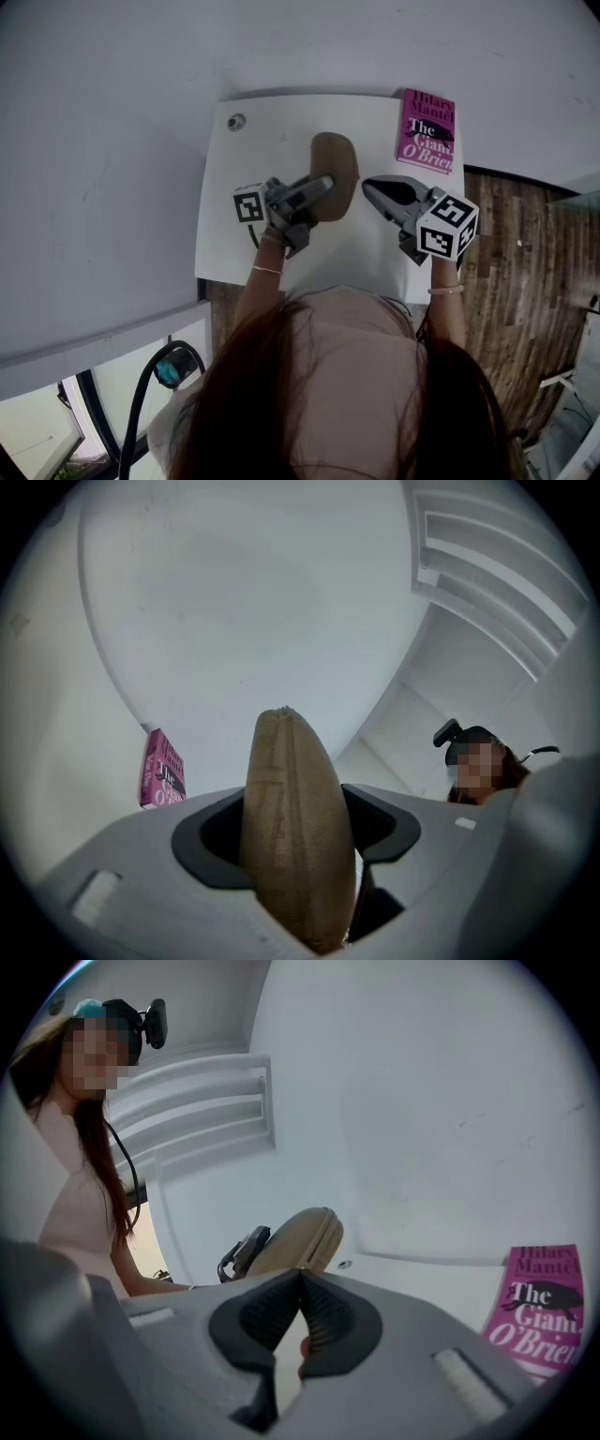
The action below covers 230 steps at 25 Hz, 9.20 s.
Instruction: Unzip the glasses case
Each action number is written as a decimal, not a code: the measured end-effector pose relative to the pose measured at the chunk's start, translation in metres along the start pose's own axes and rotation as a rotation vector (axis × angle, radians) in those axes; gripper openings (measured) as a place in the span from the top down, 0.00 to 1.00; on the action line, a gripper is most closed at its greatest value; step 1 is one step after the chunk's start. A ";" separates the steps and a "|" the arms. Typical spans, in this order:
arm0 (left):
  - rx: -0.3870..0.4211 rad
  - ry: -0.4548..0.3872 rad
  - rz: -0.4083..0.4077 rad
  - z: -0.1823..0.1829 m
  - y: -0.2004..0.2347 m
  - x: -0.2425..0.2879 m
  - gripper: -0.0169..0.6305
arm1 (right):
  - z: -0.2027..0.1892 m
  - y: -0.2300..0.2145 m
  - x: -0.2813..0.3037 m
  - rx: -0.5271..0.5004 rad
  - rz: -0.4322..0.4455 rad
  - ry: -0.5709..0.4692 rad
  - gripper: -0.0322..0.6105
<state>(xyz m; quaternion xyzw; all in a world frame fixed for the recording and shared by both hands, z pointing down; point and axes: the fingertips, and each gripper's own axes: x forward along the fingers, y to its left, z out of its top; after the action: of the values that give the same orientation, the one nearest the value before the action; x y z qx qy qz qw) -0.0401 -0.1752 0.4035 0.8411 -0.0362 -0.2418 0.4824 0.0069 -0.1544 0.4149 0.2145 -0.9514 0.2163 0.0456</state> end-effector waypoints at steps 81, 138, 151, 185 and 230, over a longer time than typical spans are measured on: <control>-0.249 -0.515 0.216 0.042 0.053 -0.023 0.52 | -0.040 0.007 0.016 0.075 0.017 0.080 0.95; -0.391 -0.683 0.285 0.029 0.074 -0.039 0.52 | -0.065 0.045 0.041 0.128 0.176 0.188 0.95; -0.280 -0.622 0.310 0.033 0.069 -0.034 0.52 | -0.066 0.039 0.035 0.132 0.128 0.146 0.92; 0.678 -0.105 0.749 0.026 0.047 -0.012 0.52 | -0.042 -0.045 -0.004 0.150 -0.300 -0.063 0.94; 1.035 0.020 0.751 0.047 -0.012 0.021 0.52 | 0.058 -0.029 -0.037 -0.311 -0.550 -0.168 0.95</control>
<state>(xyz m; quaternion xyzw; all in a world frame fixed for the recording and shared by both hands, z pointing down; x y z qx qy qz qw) -0.0446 -0.2126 0.3661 0.8975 -0.4360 0.0004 0.0660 0.0529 -0.1889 0.3674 0.4709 -0.8799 0.0296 0.0557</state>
